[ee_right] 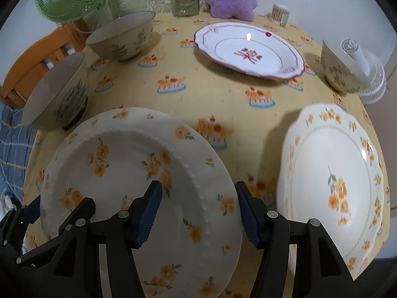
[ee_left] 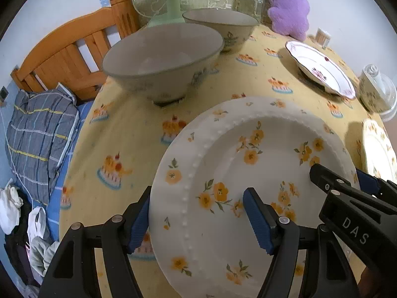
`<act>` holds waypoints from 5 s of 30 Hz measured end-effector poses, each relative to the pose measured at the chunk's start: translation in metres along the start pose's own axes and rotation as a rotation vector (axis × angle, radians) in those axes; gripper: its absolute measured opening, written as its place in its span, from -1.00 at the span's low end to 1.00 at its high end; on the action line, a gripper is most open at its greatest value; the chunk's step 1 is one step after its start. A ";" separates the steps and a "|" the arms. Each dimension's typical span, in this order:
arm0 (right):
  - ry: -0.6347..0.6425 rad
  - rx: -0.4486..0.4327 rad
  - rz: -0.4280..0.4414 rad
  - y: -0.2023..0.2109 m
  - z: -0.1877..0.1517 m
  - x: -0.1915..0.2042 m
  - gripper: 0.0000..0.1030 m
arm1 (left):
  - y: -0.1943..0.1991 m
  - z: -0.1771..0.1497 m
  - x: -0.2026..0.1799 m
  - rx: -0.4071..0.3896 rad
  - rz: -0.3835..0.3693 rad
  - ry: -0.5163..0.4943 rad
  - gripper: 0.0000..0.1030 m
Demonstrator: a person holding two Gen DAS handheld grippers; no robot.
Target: Organize plates and bowls
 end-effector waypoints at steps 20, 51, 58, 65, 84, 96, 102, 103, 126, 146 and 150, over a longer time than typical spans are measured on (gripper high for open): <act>0.003 0.037 0.001 0.007 -0.030 0.006 0.30 | 0.005 -0.018 0.003 0.026 -0.045 -0.043 0.34; 0.000 -0.041 -0.010 0.086 -0.016 -0.065 0.28 | 0.080 -0.007 -0.072 -0.052 -0.055 -0.045 0.33; -0.026 -0.043 -0.026 0.096 -0.013 -0.110 0.28 | 0.087 -0.004 -0.117 -0.051 -0.075 -0.069 0.32; -0.062 -0.036 -0.043 0.101 -0.012 -0.159 0.28 | 0.089 -0.005 -0.162 -0.039 -0.091 -0.098 0.32; -0.116 0.008 -0.072 0.093 -0.010 -0.250 0.25 | 0.069 -0.002 -0.252 0.034 -0.105 -0.124 0.32; -0.099 0.018 -0.046 0.082 -0.003 -0.257 0.25 | 0.059 0.001 -0.257 0.031 -0.074 -0.111 0.36; -0.113 0.006 -0.044 0.085 -0.006 -0.260 -0.01 | 0.058 0.003 -0.258 0.019 -0.049 -0.119 0.39; -0.117 0.006 -0.050 0.086 -0.006 -0.262 -0.06 | 0.058 0.002 -0.258 0.020 -0.047 -0.117 0.39; -0.082 0.003 -0.040 0.096 -0.017 -0.253 -0.29 | 0.071 -0.001 -0.252 -0.036 0.044 -0.153 0.45; -0.045 0.019 -0.062 0.078 -0.001 -0.240 -0.15 | 0.074 0.005 -0.235 -0.042 -0.023 -0.102 0.59; -0.082 -0.018 -0.048 0.090 -0.005 -0.231 0.18 | 0.081 0.003 -0.221 -0.063 -0.050 -0.118 0.63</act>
Point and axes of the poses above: each gripper's, at about its wrist camera, not at the fingertips, and y roughly against the way its jaws point, x to its left, z to its top, the point moved 5 cm from there along -y, roughly the way its jaws point, and after that the axes turned 12 degrees about z, right-handed, at the moved point
